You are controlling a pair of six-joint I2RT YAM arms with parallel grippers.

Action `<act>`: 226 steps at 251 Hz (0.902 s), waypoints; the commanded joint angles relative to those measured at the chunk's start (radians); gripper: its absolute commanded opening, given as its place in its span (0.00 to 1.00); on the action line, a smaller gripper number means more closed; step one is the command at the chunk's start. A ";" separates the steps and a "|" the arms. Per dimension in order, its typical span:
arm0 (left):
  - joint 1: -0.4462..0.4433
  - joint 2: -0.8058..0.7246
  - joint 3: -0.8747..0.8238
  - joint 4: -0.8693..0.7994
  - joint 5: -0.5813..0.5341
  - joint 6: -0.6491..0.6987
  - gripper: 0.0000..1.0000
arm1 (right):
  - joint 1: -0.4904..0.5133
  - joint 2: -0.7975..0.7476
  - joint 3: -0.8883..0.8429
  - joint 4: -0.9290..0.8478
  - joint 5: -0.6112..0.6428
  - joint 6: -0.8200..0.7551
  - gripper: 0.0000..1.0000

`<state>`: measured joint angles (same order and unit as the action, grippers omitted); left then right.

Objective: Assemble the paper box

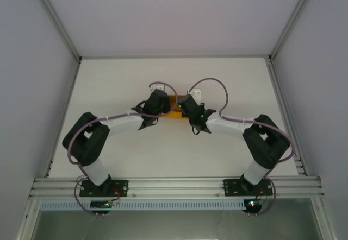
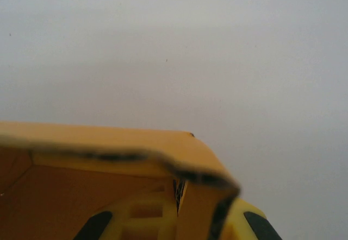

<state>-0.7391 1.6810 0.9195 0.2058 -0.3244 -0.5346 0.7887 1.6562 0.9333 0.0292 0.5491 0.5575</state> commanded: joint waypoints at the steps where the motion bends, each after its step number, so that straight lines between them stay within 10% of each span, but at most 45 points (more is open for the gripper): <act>1: -0.062 -0.055 -0.069 0.104 0.083 0.027 0.12 | 0.057 0.003 -0.055 0.138 -0.077 -0.007 0.00; 148: -0.077 -0.302 -0.182 -0.079 0.062 0.026 0.36 | 0.165 -0.026 -0.229 0.219 0.069 -0.096 0.00; 209: -0.077 -0.461 -0.187 -0.251 0.074 -0.002 0.71 | 0.178 -0.022 -0.240 0.181 0.089 -0.058 0.00; 226: -0.074 -0.506 -0.158 -0.334 0.066 -0.028 0.99 | 0.182 -0.021 -0.240 0.179 0.091 -0.059 0.00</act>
<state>-0.8120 1.2484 0.7292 0.0162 -0.2749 -0.5240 0.9546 1.6192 0.7307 0.3080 0.6811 0.4824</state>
